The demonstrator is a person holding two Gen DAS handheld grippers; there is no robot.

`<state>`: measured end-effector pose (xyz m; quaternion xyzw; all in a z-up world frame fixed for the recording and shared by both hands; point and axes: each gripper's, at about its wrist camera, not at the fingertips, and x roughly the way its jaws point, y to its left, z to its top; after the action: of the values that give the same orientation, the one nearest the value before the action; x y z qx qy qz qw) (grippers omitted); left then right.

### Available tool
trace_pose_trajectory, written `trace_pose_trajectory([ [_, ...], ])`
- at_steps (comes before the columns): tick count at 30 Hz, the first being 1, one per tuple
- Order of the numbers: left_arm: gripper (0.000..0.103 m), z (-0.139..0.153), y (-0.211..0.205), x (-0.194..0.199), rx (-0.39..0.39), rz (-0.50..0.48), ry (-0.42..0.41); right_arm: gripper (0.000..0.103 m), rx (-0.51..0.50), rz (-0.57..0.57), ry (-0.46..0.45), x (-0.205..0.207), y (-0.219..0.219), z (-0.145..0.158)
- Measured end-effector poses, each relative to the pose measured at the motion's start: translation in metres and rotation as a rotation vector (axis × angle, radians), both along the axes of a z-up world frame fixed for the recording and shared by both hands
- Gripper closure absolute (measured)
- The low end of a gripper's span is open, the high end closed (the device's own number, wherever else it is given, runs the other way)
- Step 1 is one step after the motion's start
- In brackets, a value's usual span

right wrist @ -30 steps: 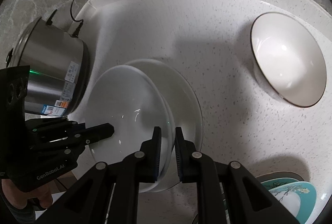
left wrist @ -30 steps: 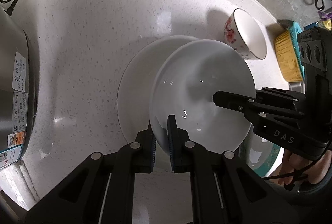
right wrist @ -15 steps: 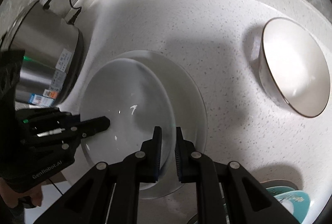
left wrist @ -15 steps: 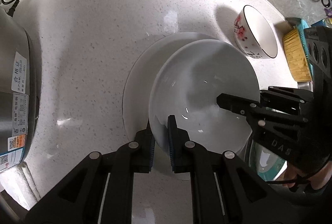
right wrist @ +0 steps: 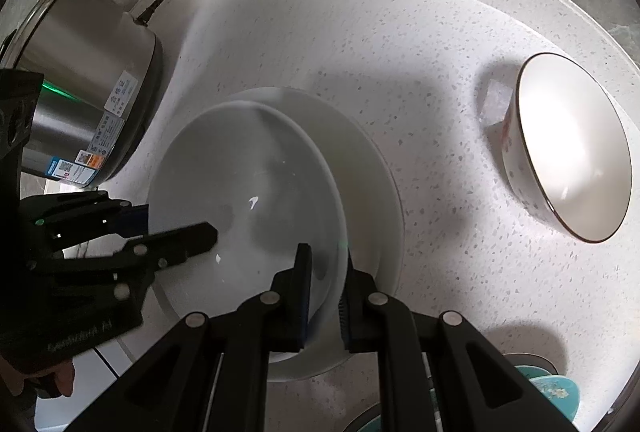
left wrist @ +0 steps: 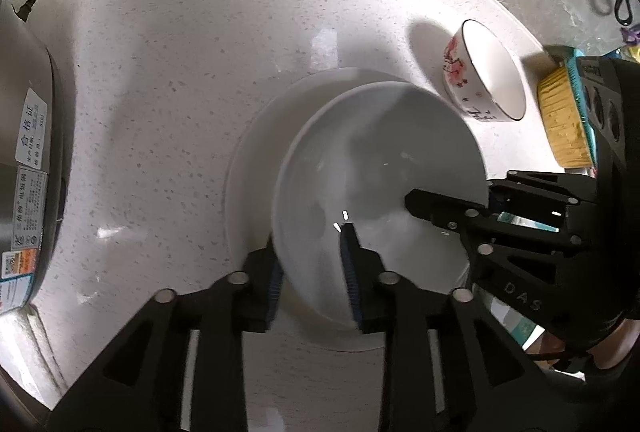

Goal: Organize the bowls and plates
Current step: 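Open both grippers to release the small white bowl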

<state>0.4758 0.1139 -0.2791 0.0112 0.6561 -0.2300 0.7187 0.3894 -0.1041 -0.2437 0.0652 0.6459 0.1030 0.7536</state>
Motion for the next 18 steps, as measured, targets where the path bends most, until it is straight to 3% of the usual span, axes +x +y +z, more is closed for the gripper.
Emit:
trace_pose_trajectory([
  [3, 0.049, 0.003, -0.004, -0.003, -0.046, 0.014, 0.007, 0.090, -0.003, 0.007, 0.011, 0.001, 0.002, -0.001],
  [5, 0.046, 0.006, -0.008, -0.004, -0.032, 0.020, -0.009, 0.092, -0.004, 0.006, 0.017, 0.002, 0.002, -0.003],
  [7, 0.035, 0.011, -0.006, -0.002, -0.037, 0.034, -0.024, 0.092, -0.001, 0.006, 0.022, 0.005, 0.002, -0.004],
  [18, 0.027, 0.040, -0.003, 0.001, -0.020, 0.053, -0.116, 0.093, -0.002, -0.019, 0.014, 0.006, 0.000, -0.004],
])
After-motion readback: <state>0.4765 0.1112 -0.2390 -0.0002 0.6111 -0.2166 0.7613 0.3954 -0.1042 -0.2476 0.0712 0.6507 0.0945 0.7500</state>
